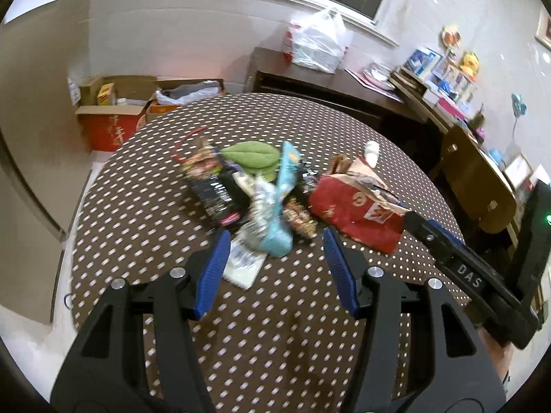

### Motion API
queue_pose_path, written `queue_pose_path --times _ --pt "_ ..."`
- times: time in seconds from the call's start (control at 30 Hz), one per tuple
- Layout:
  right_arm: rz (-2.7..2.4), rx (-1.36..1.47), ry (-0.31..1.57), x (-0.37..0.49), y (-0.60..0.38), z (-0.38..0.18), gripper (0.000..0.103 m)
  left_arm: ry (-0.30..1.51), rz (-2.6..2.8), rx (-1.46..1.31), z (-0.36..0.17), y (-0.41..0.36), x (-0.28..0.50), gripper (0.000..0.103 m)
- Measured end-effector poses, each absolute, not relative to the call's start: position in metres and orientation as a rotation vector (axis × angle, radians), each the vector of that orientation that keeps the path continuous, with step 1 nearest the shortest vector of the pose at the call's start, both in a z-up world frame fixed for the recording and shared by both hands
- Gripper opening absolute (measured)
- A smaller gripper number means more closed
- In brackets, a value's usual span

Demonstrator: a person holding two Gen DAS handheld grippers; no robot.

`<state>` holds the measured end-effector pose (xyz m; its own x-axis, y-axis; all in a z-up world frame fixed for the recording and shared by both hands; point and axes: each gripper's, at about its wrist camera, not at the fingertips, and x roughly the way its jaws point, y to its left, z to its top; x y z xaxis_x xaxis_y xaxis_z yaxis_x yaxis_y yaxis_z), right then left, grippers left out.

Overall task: Collect trash
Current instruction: 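Grasp the red paper bag with the right gripper while the left grasps a dark wrapper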

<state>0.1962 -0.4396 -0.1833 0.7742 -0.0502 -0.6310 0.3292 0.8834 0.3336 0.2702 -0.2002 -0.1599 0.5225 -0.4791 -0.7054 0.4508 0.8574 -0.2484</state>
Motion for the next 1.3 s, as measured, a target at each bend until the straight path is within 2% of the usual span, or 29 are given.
queue_pose_path --times 0.1,0.2,0.43,0.47,0.53,0.6,0.67,0.87,0.93,1.0,1.07,1.3 --pt "-0.177 0.498 0.679 0.208 -0.452 -0.192 0.068 0.855 -0.57 -0.007 -0.162 -0.216 0.276 0.056" --pt "-0.13 0.529 0.715 0.221 -0.46 -0.2 0.068 0.86 -0.577 0.013 -0.166 -0.229 0.283 0.05" --pt "-0.064 0.579 0.734 0.243 -0.464 -0.211 0.068 0.866 -0.584 0.049 -0.174 -0.249 0.299 0.043" --pt "-0.059 0.581 0.731 0.247 -0.464 -0.211 0.065 0.867 -0.584 0.058 -0.176 -0.252 0.301 0.041" --pt "-0.044 0.595 0.724 0.244 -0.463 -0.211 0.048 0.87 -0.579 0.071 -0.179 -0.255 0.303 0.04" --pt "-0.023 0.61 0.722 0.245 -0.465 -0.213 0.035 0.884 -0.58 0.071 -0.183 -0.257 0.307 0.037" --pt "-0.006 0.614 0.724 0.244 -0.466 -0.213 0.029 0.894 -0.576 0.081 -0.187 -0.259 0.309 0.037" --pt "0.01 0.575 0.673 0.237 -0.462 -0.203 0.021 0.899 -0.561 0.094 -0.193 -0.263 0.31 0.034" --pt "0.009 0.564 0.667 0.236 -0.461 -0.202 0.021 0.896 -0.56 0.099 -0.194 -0.265 0.309 0.027" --pt "0.009 0.565 0.662 0.235 -0.461 -0.2 0.02 0.899 -0.565 0.106 -0.195 -0.268 0.309 0.011" --pt "0.007 0.564 0.65 0.232 -0.461 -0.199 0.019 0.903 -0.574 0.106 -0.196 -0.27 0.308 0.004" --pt "-0.026 0.549 0.55 0.211 -0.463 -0.173 0.015 0.846 -0.577 0.046 -0.182 -0.257 0.297 0.0"
